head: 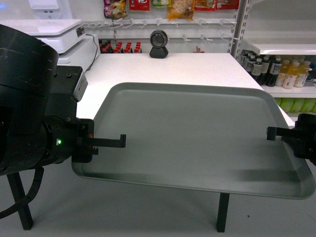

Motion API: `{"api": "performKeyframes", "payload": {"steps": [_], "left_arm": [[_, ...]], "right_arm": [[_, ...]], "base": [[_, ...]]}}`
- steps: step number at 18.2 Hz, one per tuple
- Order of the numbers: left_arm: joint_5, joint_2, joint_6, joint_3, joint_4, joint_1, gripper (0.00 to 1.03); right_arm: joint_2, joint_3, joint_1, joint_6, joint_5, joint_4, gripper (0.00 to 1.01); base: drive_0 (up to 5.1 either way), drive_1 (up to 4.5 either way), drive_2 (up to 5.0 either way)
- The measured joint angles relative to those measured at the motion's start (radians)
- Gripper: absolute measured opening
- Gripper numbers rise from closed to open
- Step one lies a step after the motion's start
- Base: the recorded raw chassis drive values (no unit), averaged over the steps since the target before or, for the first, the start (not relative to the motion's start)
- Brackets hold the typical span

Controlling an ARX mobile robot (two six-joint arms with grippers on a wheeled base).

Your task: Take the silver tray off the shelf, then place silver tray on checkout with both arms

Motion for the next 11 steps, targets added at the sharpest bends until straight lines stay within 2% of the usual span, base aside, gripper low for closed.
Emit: {"api": "performKeyframes", "payload": {"steps": [11], "left_arm": [[0.000, 0.000, 0.000, 0.000, 0.002, -0.001, 0.03]], "right_arm": [[0.000, 0.000, 0.000, 0.000, 0.002, 0.003, 0.03]], "base": [[0.1, 4.27, -4.2]]}}
